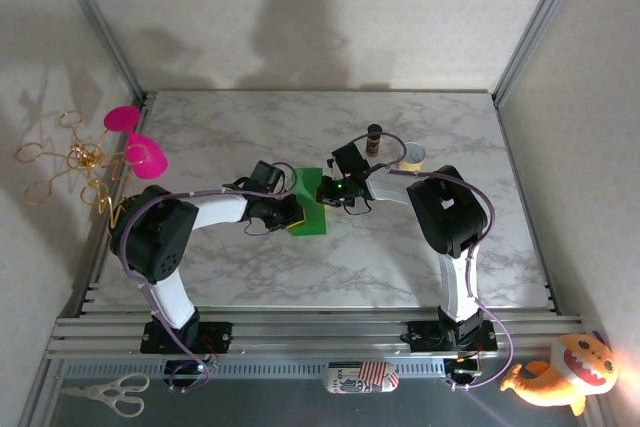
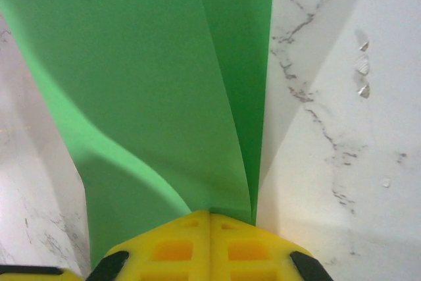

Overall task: Fold a paper plane with a square sheet of paper (pick it up from the middle)
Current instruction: First fold the square sheet of paper in half at the center of the table.

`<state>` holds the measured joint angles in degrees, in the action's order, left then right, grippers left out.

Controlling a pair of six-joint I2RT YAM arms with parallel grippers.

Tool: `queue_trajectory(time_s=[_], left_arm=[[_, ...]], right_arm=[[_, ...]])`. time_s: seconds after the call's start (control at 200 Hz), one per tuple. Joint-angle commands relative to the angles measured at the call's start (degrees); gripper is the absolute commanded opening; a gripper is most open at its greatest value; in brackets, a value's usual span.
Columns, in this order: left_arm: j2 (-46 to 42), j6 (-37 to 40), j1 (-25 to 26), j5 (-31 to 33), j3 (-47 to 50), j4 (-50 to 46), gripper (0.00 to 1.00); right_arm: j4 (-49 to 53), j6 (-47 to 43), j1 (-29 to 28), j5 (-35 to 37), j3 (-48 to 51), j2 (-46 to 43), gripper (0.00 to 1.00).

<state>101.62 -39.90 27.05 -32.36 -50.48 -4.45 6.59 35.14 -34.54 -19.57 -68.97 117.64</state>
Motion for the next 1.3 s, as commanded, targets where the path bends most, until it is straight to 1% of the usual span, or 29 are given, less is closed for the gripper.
queue_trajectory(time_s=[0.0, 0.095, 0.26, 0.381, 0.421, 0.496, 0.541, 0.616, 0.701, 0.836, 0.936, 1.101, 1.297], left_arm=[[0.40, 1.08, 0.20, 0.89, 2.18, -2.27, 0.11], [-0.56, 3.16, 0.20, 0.49, 5.53, -5.16, 0.11], [-4.31, 8.48, 0.20, 3.77, 9.19, -14.46, 0.11], [-6.52, 10.26, 0.20, 2.23, 11.37, -17.16, 0.11], [-7.35, 11.10, 0.20, 2.37, 10.73, -18.36, 0.11], [-8.91, 12.53, -0.25, 4.23, 6.81, -20.59, 0.11], [-10.08, 12.59, -1.12, 4.31, 4.19, -20.77, 0.11], [-11.86, 11.68, -2.87, 3.46, -0.06, -19.12, 0.11], [-12.60, 9.64, -4.30, 3.74, -3.53, -14.71, 0.12], [-7.85, 5.80, -5.08, 4.58, -7.03, -6.62, 0.12], [-2.39, 2.80, -4.99, 1.88, -9.07, 0.05, 0.12], [5.02, 1.58, -3.90, 1.31, -12.98, 3.78, 0.11], [11.84, 1.73, -4.14, 1.09, -14.78, 2.32, 0.12]], right_arm=[[15.27, -0.93, 0.62, 12.68, 6.49, 10.00, 0.05], [15.65, -1.21, 0.61, 13.06, 6.15, 9.76, 0.05], [15.74, -1.37, 0.62, 13.38, 5.87, 9.79, 0.05], [15.75, -1.52, 0.60, 13.42, 5.93, 9.89, 0.05], [15.86, -1.56, 0.57, 13.52, 5.93, 9.88, 0.05], [15.99, -1.82, 0.62, 13.74, 5.70, 10.03, 0.05], [16.00, -1.91, 0.60, 13.75, 5.64, 9.97, 0.05], [15.93, -1.91, 0.62, 13.76, 5.57, 9.89, 0.05], [15.92, -1.93, 0.62, 13.60, 5.48, 9.97, 0.04], [15.82, -2.01, 0.60, 13.69, 5.49, 10.24, 0.04], [15.92, -2.00, 0.62, 13.70, 5.70, 10.33, 0.04], [16.33, -2.24, 0.62, 13.74, 5.80, 10.50, 0.04], [17.22, -3.14, 0.58, 14.28, 5.83, 10.85, 0.04]])
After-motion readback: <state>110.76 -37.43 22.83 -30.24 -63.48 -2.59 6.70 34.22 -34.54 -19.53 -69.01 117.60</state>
